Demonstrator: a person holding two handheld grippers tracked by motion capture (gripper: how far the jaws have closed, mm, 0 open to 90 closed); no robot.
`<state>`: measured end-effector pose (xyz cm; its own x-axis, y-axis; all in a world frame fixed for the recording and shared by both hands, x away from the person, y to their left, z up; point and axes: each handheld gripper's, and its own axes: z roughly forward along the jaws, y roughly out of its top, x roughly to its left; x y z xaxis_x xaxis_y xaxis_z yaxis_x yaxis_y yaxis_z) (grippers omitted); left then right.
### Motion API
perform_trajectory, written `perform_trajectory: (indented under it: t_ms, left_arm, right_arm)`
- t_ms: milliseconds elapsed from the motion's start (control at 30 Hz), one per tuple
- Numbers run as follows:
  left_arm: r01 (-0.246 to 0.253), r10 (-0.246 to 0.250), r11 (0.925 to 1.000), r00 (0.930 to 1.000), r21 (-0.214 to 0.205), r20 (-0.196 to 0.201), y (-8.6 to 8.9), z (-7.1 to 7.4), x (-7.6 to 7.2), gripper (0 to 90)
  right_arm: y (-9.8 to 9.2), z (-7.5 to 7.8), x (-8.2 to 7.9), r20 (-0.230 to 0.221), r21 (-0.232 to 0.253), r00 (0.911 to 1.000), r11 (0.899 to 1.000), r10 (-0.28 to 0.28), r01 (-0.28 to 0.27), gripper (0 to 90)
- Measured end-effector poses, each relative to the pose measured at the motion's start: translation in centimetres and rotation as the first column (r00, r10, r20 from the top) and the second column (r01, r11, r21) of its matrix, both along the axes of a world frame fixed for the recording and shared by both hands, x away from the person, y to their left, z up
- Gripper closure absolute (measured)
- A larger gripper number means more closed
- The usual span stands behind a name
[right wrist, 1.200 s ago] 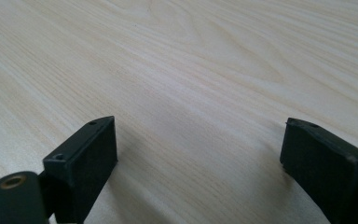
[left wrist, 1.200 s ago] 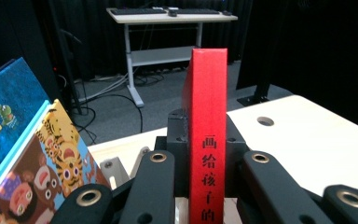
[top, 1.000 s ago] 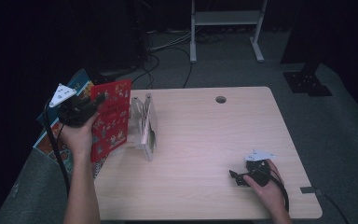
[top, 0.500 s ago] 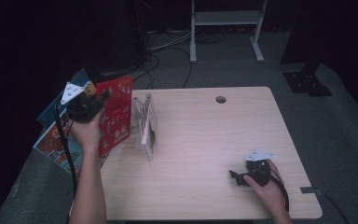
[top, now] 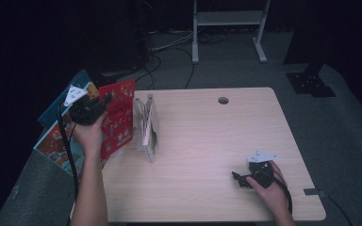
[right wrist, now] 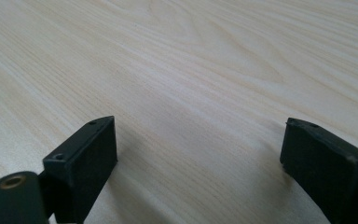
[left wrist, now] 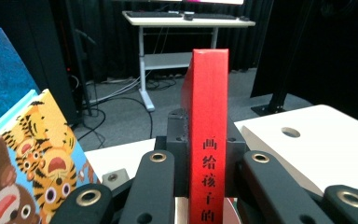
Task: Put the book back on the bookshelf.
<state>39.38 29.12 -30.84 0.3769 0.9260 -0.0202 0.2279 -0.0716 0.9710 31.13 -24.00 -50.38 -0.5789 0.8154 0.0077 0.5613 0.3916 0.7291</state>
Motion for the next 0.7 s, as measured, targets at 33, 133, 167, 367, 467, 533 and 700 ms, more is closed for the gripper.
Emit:
perform_trajectory:
  t_ms: [33, 133, 167, 367, 467, 533, 700]
  left_arm:
    - [-0.003, 0.003, 1.0000, 1.0000, 0.002, -0.005, -0.1, 0.0, -0.1, 79.5]
    - [-0.011, 0.011, 0.9998, 0.9998, 0.019, -0.018, -0.3, 0.2, -0.5, 79.5]
    - [-0.014, 0.014, 0.9997, 0.9996, 0.022, -0.023, -0.4, 0.2, -0.7, 79.6]
    - [-0.022, 0.023, 0.9993, 0.9994, 0.029, -0.028, -0.3, 0.1, -1.6, 79.6]
    - [-0.029, 0.029, 0.9994, 0.9991, 0.019, -0.030, -0.1, -0.1, -2.0, 79.6]
    - [-0.028, 0.029, 0.9995, 0.9991, 0.016, -0.031, 0.0, -0.1, -2.2, 79.6]
    - [-0.035, 0.035, 0.9993, 0.9989, 0.014, -0.029, -0.1, -0.3, -2.6, 79.6]
  right_arm:
    - [0.0, 0.0, 0.0, 0.000, 0.000, 1.0000, 1.000, 0.000, 0.000, 9.9]
    - [0.0, 0.0, 0.0, 0.001, -0.001, 1.0000, 1.000, 0.001, -0.001, 9.9]
    - [0.0, 0.0, 0.0, 0.001, -0.001, 1.0000, 1.000, 0.001, -0.001, 9.9]
    - [-0.1, 0.0, -0.1, 0.004, -0.001, 1.0000, 1.000, -0.004, 0.004, 9.9]
    - [-0.2, 0.0, -0.2, 0.002, -0.001, 1.0000, 1.000, -0.005, 0.005, 9.9]
    - [-0.3, 0.0, -0.2, 0.002, -0.002, 1.0000, 1.000, -0.004, 0.004, 9.9]
    - [-0.3, 0.0, -0.2, 0.001, -0.001, 1.0000, 1.000, -0.004, 0.004, 9.9]
